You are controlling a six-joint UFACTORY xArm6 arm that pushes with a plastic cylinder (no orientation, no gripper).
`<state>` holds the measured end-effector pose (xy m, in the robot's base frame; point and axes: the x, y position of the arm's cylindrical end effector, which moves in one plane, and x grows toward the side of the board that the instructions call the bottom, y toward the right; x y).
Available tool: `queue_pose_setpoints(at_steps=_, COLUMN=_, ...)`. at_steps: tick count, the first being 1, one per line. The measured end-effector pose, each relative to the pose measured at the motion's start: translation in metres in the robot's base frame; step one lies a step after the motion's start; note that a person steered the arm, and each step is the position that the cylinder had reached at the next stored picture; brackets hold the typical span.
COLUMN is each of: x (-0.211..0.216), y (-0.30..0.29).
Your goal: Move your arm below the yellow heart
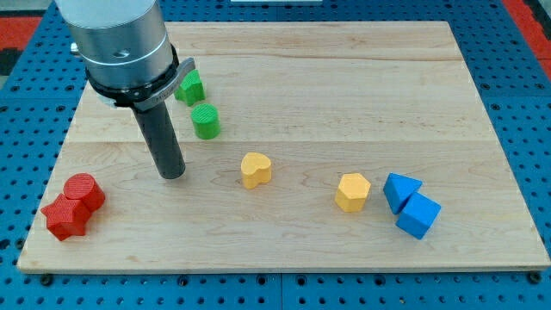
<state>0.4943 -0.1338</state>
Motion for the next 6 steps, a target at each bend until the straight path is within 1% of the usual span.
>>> queue_pose_setpoints(at_steps=4, x=0.002, y=0.012)
queue_pose_setpoints(at_steps=5, x=0.047, y=0.058)
queue_pose_setpoints(at_steps=6, x=0.101, y=0.135)
